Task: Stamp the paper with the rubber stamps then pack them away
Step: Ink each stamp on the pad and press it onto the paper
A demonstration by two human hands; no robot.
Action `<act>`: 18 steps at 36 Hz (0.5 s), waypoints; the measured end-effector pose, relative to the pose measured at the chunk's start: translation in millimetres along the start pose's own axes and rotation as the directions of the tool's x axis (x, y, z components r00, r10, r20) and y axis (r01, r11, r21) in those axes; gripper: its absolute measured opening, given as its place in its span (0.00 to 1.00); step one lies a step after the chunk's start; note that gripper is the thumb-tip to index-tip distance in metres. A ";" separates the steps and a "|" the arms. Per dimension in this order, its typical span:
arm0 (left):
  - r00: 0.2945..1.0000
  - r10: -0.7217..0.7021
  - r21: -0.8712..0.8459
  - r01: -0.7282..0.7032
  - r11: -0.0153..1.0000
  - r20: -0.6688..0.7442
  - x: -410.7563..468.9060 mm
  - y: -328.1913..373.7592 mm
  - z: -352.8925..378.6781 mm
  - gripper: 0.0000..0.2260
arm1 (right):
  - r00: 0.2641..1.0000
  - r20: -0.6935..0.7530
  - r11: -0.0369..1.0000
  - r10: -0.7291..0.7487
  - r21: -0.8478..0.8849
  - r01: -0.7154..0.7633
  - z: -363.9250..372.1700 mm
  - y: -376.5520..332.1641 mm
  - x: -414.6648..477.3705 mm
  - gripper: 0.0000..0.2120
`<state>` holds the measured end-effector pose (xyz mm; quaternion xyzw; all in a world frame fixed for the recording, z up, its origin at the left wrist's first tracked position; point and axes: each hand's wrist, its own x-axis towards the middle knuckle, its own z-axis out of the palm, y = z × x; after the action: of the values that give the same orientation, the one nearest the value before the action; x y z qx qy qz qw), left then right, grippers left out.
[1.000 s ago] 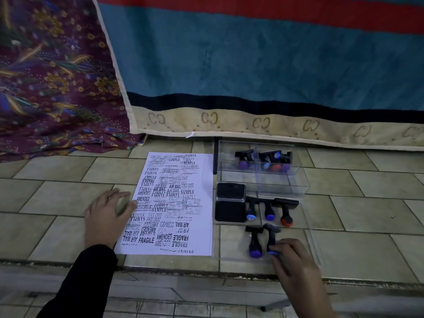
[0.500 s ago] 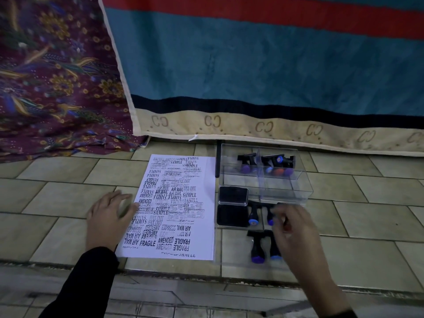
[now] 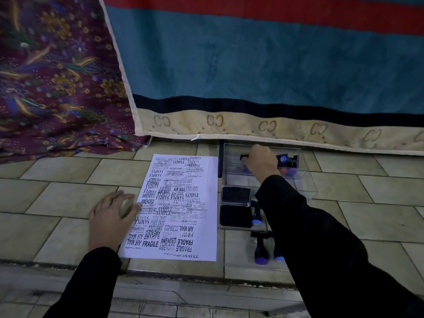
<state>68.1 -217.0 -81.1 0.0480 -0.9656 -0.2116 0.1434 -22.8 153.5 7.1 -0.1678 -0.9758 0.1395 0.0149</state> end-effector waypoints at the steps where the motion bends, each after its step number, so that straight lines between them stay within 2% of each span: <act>1: 1.000 -0.001 -0.001 0.001 1.000 0.000 0.0 0.4 -0.1 0.21 | 1.000 0.005 1.000 0.006 -0.029 -0.006 0.2 -1.8 1.4 0.10; 7: 1.000 -0.001 0.008 0.001 1.000 0.007 1.1 -1.5 1.0 0.21 | 0.997 0.042 0.994 0.066 -0.086 -0.062 -1.0 -11.7 5.4 0.10; 18: 1.000 0.015 0.003 -0.015 1.000 -0.017 2.4 -5.7 5.3 0.20 | 0.983 0.107 0.988 0.151 -0.054 -0.146 -4.7 -17.0 9.3 0.12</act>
<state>64.4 -220.5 -87.5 0.0426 -0.9650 -0.2088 0.1531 -36.7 142.4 16.2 -0.2326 -0.9628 0.1267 -0.0535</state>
